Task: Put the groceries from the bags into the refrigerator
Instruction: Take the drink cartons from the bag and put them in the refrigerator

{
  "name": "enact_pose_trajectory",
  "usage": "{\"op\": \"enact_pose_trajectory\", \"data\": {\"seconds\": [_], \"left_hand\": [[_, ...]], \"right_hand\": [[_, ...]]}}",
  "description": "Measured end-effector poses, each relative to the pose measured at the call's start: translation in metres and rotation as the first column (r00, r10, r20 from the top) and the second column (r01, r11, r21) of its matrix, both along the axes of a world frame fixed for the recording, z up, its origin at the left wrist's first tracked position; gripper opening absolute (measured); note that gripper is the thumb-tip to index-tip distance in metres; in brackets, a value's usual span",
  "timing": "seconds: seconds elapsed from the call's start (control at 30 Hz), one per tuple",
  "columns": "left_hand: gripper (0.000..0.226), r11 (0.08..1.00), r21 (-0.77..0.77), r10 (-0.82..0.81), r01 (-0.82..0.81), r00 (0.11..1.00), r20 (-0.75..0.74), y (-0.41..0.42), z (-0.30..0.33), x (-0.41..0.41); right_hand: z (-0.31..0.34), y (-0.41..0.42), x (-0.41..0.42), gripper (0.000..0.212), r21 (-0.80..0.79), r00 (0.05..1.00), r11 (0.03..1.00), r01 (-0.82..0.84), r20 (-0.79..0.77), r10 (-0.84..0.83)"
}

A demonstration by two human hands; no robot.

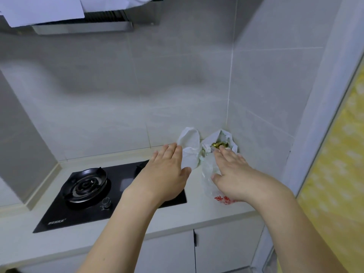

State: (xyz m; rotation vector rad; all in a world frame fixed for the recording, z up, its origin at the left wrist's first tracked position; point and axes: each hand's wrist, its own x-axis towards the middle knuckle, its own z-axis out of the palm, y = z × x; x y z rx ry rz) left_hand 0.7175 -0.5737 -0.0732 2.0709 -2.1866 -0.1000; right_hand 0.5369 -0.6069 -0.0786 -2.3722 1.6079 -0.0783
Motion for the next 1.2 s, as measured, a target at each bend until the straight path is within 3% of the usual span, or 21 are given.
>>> {"op": "enact_pose_trajectory", "data": {"seconds": [0.83,1.2], "left_hand": [[0.067,0.994,0.11,0.022,-0.018,0.999,-0.039,-0.251,-0.031,-0.015],[0.067,0.972,0.146,-0.181,0.185,0.983,-0.042,-0.379,-0.041,0.008]], "right_hand": [[-0.039,-0.264,-0.022,0.065,0.137,1.0,0.991,0.0,0.018,-0.003],[-0.066,-0.366,-0.028,0.067,0.158,0.974,0.962,0.225,-0.02,-0.225]]}}
